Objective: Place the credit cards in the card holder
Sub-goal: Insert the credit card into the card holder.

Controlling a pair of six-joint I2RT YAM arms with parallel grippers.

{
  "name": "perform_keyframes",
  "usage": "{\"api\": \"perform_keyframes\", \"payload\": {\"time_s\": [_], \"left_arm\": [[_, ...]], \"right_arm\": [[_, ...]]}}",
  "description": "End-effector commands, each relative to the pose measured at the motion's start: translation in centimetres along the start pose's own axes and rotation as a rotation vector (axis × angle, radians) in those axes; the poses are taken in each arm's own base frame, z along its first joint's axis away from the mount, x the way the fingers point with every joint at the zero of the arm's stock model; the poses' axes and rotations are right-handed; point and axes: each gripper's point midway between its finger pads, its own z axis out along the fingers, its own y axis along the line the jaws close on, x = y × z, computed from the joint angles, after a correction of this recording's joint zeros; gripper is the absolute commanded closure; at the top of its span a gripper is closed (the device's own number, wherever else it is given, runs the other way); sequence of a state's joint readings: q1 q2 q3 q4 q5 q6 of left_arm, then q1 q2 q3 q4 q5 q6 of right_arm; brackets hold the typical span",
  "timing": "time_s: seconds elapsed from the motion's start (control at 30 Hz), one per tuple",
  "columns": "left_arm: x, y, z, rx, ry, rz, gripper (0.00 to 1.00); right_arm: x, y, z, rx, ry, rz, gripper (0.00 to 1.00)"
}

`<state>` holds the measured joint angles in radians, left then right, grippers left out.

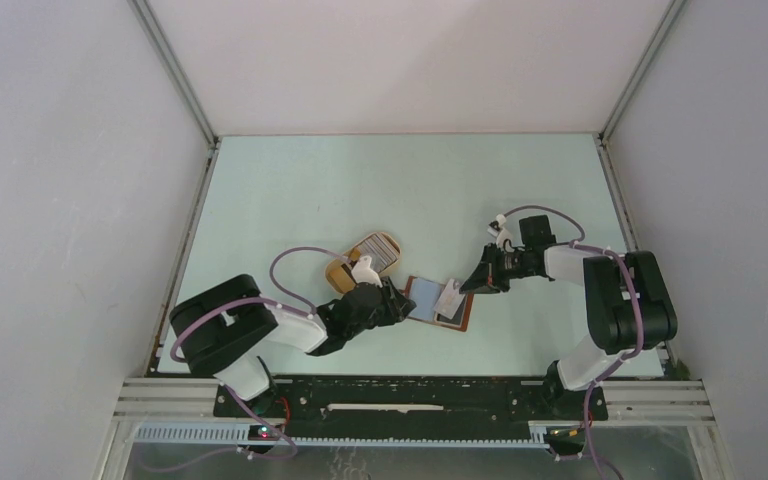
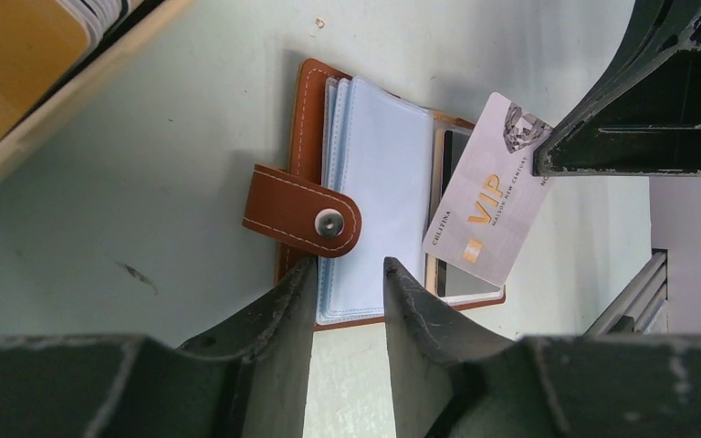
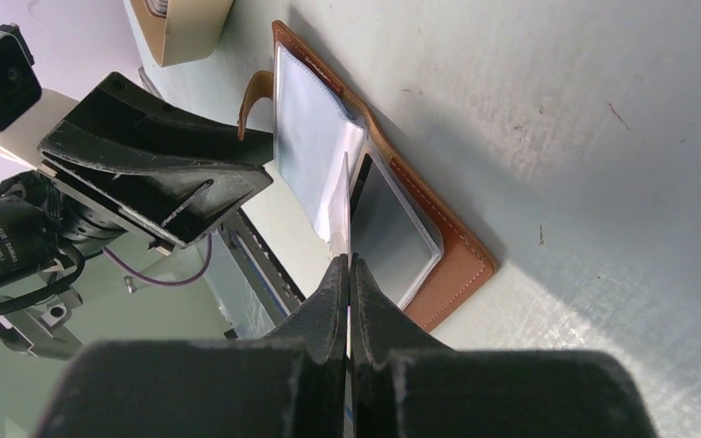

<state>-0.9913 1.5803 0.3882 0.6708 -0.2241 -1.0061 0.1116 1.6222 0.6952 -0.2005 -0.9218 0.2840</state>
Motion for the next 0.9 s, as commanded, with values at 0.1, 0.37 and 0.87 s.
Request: {"api": "perform_keyframes", "payload": {"time_s": [0.1,0.37,0.87], "left_arm": [[1.2,-0.6,0.6,0.006,0.048,-0.002,0.63],[1.4,-0.6,0.6,0.012,0.053,-0.004,0.68],[1.6,-0.8,0.7,0.030,0.063,-0.002,0.69]], "right_arm": [[-0.9,1.0,0.0,-0.046,0.001,0.018,1.00],[-1.1,1.2,-0.1,-0.054,-0.005,0.018,1.00],[-0.1,-0.3,0.5,-0.003,0.033,0.064,1.00]]}}
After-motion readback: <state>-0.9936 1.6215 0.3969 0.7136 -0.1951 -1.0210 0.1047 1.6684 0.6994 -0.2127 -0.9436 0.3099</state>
